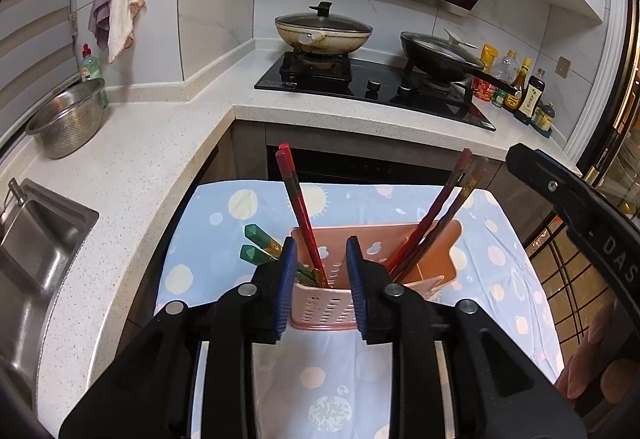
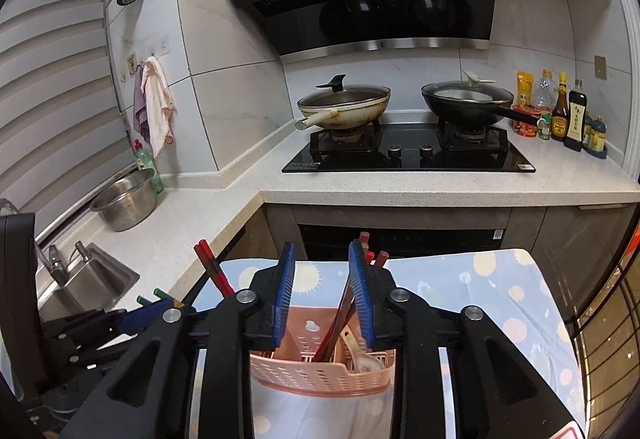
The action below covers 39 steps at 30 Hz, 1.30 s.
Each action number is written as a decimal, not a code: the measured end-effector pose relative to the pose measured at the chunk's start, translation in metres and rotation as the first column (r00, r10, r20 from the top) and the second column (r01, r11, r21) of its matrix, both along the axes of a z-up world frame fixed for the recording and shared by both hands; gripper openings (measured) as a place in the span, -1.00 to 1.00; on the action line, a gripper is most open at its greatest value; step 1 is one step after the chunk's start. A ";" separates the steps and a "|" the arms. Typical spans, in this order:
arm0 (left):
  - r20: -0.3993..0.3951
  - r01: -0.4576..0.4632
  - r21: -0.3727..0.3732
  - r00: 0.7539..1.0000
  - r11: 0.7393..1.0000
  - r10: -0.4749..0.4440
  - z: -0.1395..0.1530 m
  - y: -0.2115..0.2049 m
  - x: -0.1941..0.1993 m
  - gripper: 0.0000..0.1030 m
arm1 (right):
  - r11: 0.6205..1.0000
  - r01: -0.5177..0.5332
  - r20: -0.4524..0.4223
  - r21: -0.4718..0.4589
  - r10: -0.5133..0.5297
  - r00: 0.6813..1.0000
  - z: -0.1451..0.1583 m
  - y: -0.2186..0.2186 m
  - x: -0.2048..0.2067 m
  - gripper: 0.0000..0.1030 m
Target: Organize utensils
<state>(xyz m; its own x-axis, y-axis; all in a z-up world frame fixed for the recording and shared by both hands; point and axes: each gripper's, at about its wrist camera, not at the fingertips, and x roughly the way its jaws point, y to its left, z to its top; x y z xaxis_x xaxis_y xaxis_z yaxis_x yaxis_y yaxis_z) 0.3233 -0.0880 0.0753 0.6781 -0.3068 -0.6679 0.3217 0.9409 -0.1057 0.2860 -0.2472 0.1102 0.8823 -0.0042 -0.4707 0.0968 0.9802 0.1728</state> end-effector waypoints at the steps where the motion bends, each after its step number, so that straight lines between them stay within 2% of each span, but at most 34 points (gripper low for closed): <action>1: 0.004 -0.001 0.000 1.000 1.000 0.001 0.001 0.000 -0.002 -0.40 | 1.000 -0.001 0.003 0.000 0.001 1.000 0.001 0.000 -0.003 -0.35; 2: 0.010 -0.005 0.000 1.000 1.000 0.005 0.003 0.000 -0.004 -0.27 | 1.000 -0.002 0.004 0.001 0.002 1.000 0.001 0.001 -0.007 -0.33; 4: 0.024 -0.009 0.002 1.000 1.000 0.009 0.007 0.001 -0.008 -0.16 | 1.000 -0.003 0.005 0.003 0.003 1.000 0.003 0.000 -0.014 -0.25; 9: 0.049 -0.008 0.000 0.999 1.000 0.008 0.019 0.004 -0.024 -0.11 | 1.000 0.002 0.009 -0.012 -0.002 1.000 0.007 0.003 -0.036 -0.16; 12: 0.063 -0.014 -0.005 0.998 1.000 0.015 0.024 0.007 -0.035 0.08 | 1.000 0.005 0.010 -0.031 -0.005 1.000 0.009 0.008 -0.049 -0.15; 18: 0.075 -0.018 -0.009 0.997 1.000 0.019 0.033 0.013 -0.054 0.09 | 0.999 -0.002 -0.004 -0.051 0.002 1.000 0.011 0.016 -0.072 -0.14; 21: 0.090 -0.024 -0.007 0.996 1.000 0.025 0.037 0.016 -0.066 0.21 | 0.999 -0.001 -0.011 -0.049 0.000 1.000 0.011 0.019 -0.085 -0.02; 24: 0.100 -0.032 0.002 0.994 0.999 0.031 0.038 0.020 -0.079 0.23 | 0.998 0.004 -0.020 -0.057 -0.006 1.000 0.011 0.024 -0.099 0.00; 30: 0.108 -0.060 0.021 0.993 0.998 0.057 0.034 0.029 -0.104 0.47 | 0.996 0.019 -0.025 -0.088 -0.021 0.999 0.008 0.033 -0.132 0.27; 34: 0.119 -0.077 0.036 0.990 0.996 0.072 0.031 0.033 -0.123 0.76 | 0.992 0.023 -0.042 -0.125 -0.028 0.999 0.001 0.039 -0.152 0.41; 39: 0.128 -0.080 0.064 0.989 0.995 0.071 0.024 0.034 -0.146 0.86 | 0.990 0.046 -0.061 -0.133 -0.054 0.997 -0.010 0.037 -0.173 0.64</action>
<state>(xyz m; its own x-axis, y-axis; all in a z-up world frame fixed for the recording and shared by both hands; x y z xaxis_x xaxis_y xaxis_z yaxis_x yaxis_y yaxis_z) 0.1770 -0.0537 0.0989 0.7772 -0.2074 -0.5941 0.2559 0.9667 -0.0028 0.1126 -0.2099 0.1006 0.8471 -0.1132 -0.5192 0.1532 0.9876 0.0346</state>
